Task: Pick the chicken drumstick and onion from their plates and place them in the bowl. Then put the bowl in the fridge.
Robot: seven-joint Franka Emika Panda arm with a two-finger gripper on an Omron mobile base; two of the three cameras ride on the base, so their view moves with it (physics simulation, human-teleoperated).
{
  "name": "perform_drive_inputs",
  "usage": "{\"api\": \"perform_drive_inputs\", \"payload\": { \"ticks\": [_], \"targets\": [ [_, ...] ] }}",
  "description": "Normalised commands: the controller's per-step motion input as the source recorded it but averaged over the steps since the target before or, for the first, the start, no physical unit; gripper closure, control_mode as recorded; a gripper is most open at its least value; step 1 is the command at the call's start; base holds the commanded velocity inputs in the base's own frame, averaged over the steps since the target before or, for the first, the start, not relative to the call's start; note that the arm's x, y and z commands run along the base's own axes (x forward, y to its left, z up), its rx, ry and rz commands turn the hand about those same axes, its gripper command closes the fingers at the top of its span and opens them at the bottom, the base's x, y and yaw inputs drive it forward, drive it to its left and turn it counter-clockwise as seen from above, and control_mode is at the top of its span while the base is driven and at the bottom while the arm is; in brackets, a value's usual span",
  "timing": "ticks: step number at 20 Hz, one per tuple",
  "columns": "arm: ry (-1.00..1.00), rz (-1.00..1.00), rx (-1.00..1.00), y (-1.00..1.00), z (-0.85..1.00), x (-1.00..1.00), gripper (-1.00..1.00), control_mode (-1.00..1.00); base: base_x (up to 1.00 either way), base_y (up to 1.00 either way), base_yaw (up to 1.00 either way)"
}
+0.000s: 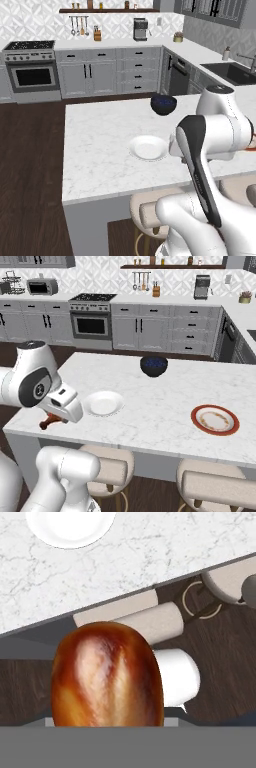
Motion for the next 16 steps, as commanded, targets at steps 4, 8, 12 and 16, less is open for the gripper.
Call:
{"api": "perform_drive_inputs", "payload": {
  "ticks": [4,8,12,16],
  "targets": [
    [0.0,0.0,0.0,0.0,0.0,0.0,1.0,1.0,-0.56,-0.23,-0.07],
    [0.0,0.0,0.0,0.0,0.0,0.0,1.0,1.0,-0.76,-0.62,-0.17],
    [0.0,0.0,0.0,0.0,0.0,0.0,1.0,1.0,-0.16,-0.93,-0.22],
    [0.0,0.0,0.0,0.0,0.0,0.0,1.0,1.0,0.23,-1.0,-0.01]
  ]
}}
